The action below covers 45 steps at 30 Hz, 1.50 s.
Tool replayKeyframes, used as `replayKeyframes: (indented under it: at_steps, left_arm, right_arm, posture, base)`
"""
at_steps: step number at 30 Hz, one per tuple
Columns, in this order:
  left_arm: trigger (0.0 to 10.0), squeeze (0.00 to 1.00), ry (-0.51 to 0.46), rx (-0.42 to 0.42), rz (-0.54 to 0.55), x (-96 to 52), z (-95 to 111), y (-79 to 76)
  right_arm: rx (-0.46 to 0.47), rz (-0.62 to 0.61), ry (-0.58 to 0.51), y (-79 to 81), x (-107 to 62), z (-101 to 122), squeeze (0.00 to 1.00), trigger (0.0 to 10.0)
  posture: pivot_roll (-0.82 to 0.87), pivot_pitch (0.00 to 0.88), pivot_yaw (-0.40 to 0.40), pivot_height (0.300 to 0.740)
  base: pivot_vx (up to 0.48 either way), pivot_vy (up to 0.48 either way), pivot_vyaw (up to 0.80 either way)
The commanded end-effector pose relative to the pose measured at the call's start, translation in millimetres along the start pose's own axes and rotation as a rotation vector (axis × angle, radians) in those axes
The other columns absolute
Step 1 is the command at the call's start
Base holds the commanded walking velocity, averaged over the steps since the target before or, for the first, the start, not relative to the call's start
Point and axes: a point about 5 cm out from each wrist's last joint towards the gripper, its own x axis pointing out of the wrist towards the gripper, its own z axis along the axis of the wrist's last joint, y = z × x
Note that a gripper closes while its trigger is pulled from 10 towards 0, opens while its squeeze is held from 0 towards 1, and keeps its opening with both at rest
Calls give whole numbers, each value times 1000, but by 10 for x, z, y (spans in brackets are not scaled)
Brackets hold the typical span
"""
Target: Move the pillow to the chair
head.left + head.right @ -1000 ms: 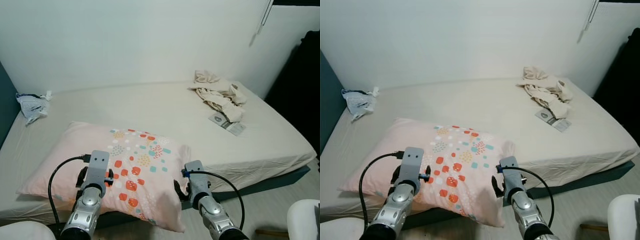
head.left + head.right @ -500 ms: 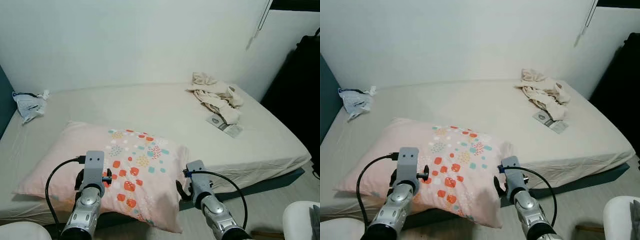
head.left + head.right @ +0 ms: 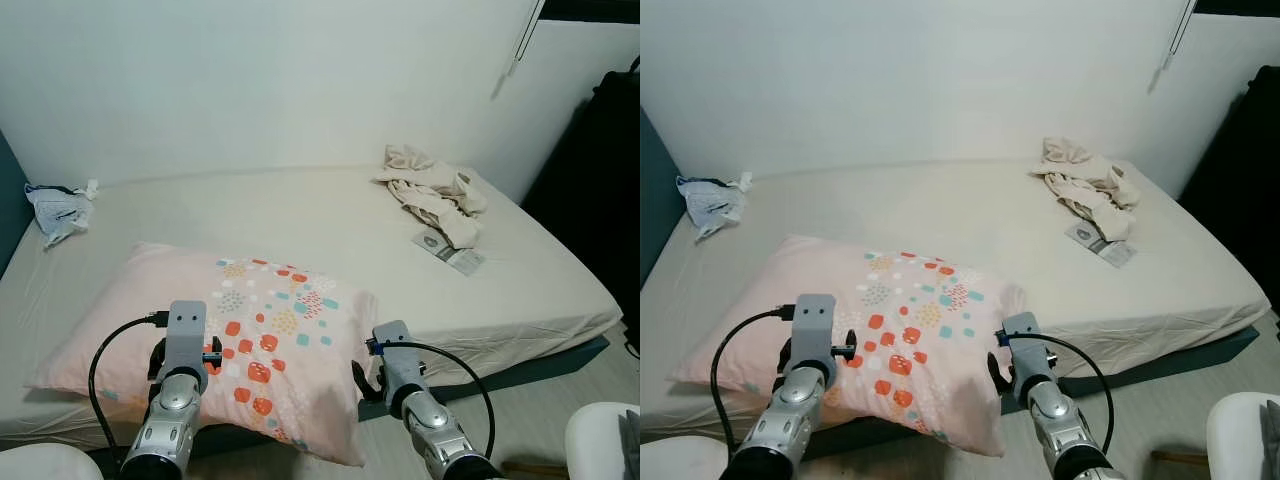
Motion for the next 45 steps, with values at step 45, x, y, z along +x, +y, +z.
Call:
replayKeyframes:
  at_steps: [45]
  left_arm:
    - [10000, 0, -6, 35, -9, 17, 11, 7]
  right_arm:
    - [0, 17, 17, -32, -11, -31, 0, 10000]
  posture:
    - [-16, 0, -82, 740]
  base:
    - [0, 0, 0]
